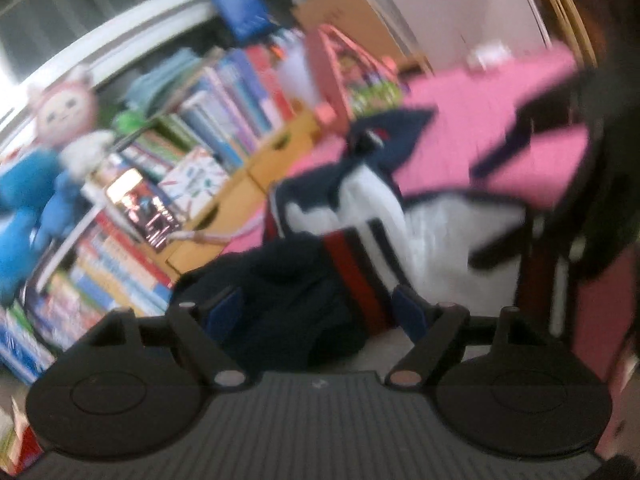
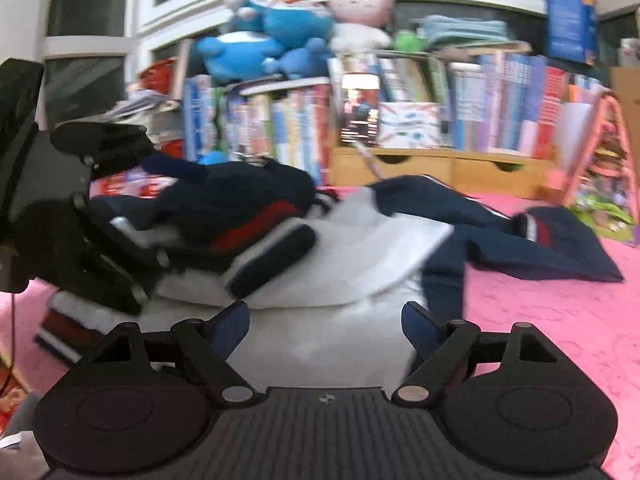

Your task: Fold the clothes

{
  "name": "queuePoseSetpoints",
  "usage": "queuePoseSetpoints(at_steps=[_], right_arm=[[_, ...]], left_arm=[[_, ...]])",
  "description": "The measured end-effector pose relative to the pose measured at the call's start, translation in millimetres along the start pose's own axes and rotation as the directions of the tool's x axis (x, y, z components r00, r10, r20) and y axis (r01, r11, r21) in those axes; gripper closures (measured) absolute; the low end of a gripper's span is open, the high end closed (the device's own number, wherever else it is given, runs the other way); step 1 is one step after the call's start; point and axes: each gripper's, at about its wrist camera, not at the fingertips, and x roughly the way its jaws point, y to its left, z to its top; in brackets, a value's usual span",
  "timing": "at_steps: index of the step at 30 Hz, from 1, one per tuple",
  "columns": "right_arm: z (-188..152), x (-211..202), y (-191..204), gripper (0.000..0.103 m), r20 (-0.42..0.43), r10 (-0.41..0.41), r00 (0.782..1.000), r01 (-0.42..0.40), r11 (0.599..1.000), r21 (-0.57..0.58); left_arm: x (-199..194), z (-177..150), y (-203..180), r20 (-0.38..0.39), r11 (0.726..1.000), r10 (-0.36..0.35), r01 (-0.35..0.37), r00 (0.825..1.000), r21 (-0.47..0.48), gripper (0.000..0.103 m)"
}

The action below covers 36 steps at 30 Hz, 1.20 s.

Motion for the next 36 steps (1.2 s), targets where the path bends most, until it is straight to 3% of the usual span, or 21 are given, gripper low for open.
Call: queuePoseSetpoints(at_steps=[2, 3, 6, 10, 15, 18, 21, 24, 28, 29, 30, 32, 35, 36], right_arm=[[-3, 6, -1, 0.02, -0.005, -0.017, 1.0, 0.017, 1.0, 0.005], [-5, 10, -1, 0.02, -0.008, -0.025, 1.0, 0.025, 1.0, 0.006], [-10, 21, 3, 0.02, -0.035, -0.05, 0.998, 0.049, 0.999, -0.019], [-20, 29, 9, 0.019, -0.068, -0.057, 0.996, 0.055, 0.998, -0.036], [-26, 40, 11, 0.016, -0.088, -0.06, 0.994, 0.057, 0.998, -0.027], [-27, 43, 12, 0.015, -0.097, -0.067, 0.993, 0.065, 0.998, -0.025], [-27, 45, 12, 0.013, -0.104, -0.072, 0.992, 0.069, 0.997, -0.032], [-24, 50, 13, 0.011, -0.129, -0.087, 0.988, 0.083, 0.996, -0.032], [-20, 57, 13, 0.008, -0.163, -0.106, 0.981, 0.102, 0.994, -0.031], [-19, 58, 14, 0.007, -0.171, -0.111, 0.979, 0.107, 0.994, -0.031], [-18, 60, 14, 0.007, -0.179, -0.115, 0.977, 0.111, 0.993, -0.032], [-16, 63, 14, 0.006, -0.196, -0.125, 0.973, 0.121, 0.992, -0.032], [-12, 68, 15, 0.005, -0.221, -0.138, 0.965, 0.135, 0.99, -0.032], [-11, 70, 15, 0.005, -0.23, -0.143, 0.963, 0.139, 0.99, -0.033]], left_arm=[[14, -3, -3, -0.032, 1.0, 0.001, -0.001, 0.999, -0.009, 0.024], [17, -4, -1, -0.041, 0.999, -0.003, 0.002, 0.999, -0.038, 0.044], [16, -3, 17, -0.043, 0.987, -0.002, -0.005, 0.999, -0.163, 0.077], [-5, -3, 58, 0.005, 0.954, 0.092, -0.086, 0.996, -0.288, 0.084], [-37, -19, 126, 0.016, 0.865, 0.255, -0.22, 0.967, -0.451, 0.086], [-55, -39, 175, -0.022, 0.804, 0.347, -0.31, 0.938, -0.507, 0.086], [-81, -74, 230, -0.116, 0.727, 0.461, -0.45, 0.88, -0.519, 0.086], [-116, -131, 282, -0.197, 0.56, 0.547, -0.53, 0.814, -0.637, 0.088], [-162, -209, 351, -0.324, 0.286, 0.621, -0.591, 0.714, -0.754, 0.091], [-174, -228, 368, -0.358, 0.212, 0.631, -0.598, 0.688, -0.773, 0.096], [-178, -251, 374, -0.38, 0.16, 0.62, -0.585, 0.686, -0.795, 0.101], [-175, -297, 371, -0.457, 0.081, 0.57, -0.6, 0.683, -0.796, 0.101], [-161, -351, 352, -0.556, -0.006, 0.455, -0.622, 0.696, -0.783, 0.1], [-157, -364, 344, -0.576, -0.022, 0.416, -0.625, 0.704, -0.78, 0.099]])
